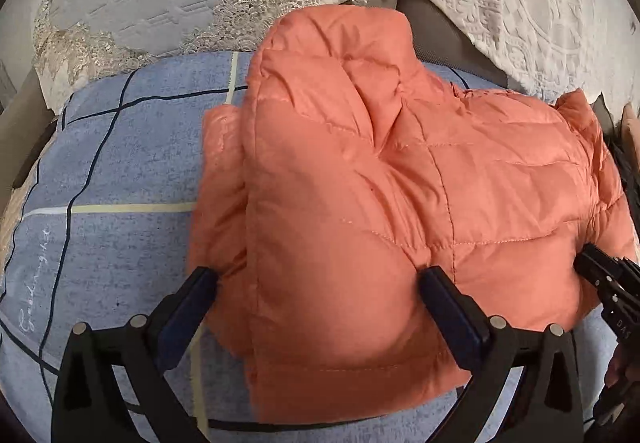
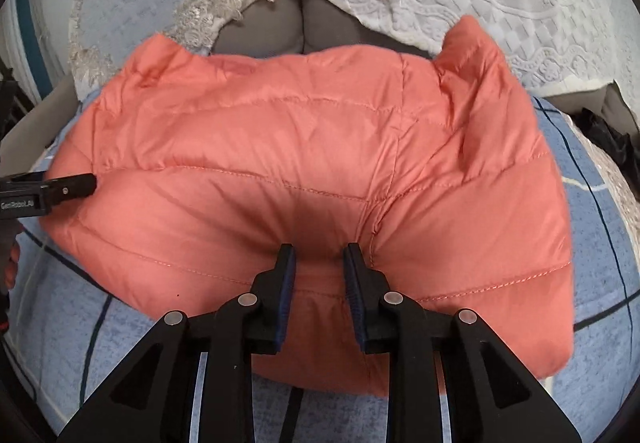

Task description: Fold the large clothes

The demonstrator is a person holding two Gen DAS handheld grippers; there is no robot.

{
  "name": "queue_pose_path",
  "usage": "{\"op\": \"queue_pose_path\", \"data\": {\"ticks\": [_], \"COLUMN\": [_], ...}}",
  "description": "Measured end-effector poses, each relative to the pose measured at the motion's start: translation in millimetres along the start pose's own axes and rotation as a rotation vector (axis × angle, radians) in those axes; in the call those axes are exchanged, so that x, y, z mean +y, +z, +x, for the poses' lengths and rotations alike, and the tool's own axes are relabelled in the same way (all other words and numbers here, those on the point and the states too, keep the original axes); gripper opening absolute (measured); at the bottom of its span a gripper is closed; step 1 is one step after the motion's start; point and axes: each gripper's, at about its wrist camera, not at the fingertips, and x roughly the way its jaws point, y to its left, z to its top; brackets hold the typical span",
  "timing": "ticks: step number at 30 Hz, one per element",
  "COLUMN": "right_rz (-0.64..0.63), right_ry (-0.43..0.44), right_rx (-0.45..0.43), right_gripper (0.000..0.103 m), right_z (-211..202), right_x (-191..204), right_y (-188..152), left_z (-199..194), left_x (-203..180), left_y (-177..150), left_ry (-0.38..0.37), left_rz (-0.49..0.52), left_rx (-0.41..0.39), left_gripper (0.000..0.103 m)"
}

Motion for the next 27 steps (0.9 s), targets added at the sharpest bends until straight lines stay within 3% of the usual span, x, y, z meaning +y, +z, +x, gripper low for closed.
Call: {"op": "queue_pose_path", "data": {"ticks": [4, 8, 11, 13, 14, 15, 17, 23, 27], "right_rz": [0.001, 0.016, 0.096, 0.179, 0.233, 0.265, 0.354, 0.640, 0.680], "right_ry": [-0.007, 0.032, 0.054, 0.033, 0.036, 0.040, 0.052, 0.187, 0.226], "right_rx": [-0.009, 0.014, -0.091, -0.141, -0.153, -0.153, -0.131, -0.072, -0.101], "right_gripper": [0.026, 0.026, 0.027, 0.037, 0.047, 0.057, 0.069, 0.075, 0.075], "right_z": [0.6, -17.3, -54.6, -74.5, -80.8, -82.8, -82.5, -61.5, -58.8], "right_x": [0.7, -7.3, -31.1, -57.2, -73.6, -82.7, -108.8, -169.7, -180.1], "right_y": [-2.3, 9.9, 16.5, 18.9, 17.6, 15.9, 10.0, -20.7, -30.2], "left_z": [3.3, -1.4, -22.5, -34.5, -40.4, -43.7, -46.2, -30.8, -22.1], "left_x": [-0.1, -2.0, 0.4, -3.7, -8.3, -13.8, -27.8, -78.1, -105.5], "left_y": [-6.5, 3.9, 17.7, 25.5, 29.4, 31.8, 35.1, 37.7, 33.4], "left_ry": [0.006, -0.002, -0.042, -0.049, -0.071, -0.084, -0.103, -0.197, -0.161], "left_rz": [-0.007, -0.007, -0.032, -0.027, -0.024, -0.014, 0.012, 0.067, 0.117], "left_rx": [-0.009, 0.037, 0.002, -0.023, -0.035, -0.038, -0.038, 0.015, 0.024], "left_gripper": [0.103, 0.103, 0.103, 0.102, 0.102, 0.102, 0.102, 0.102, 0.102]}}
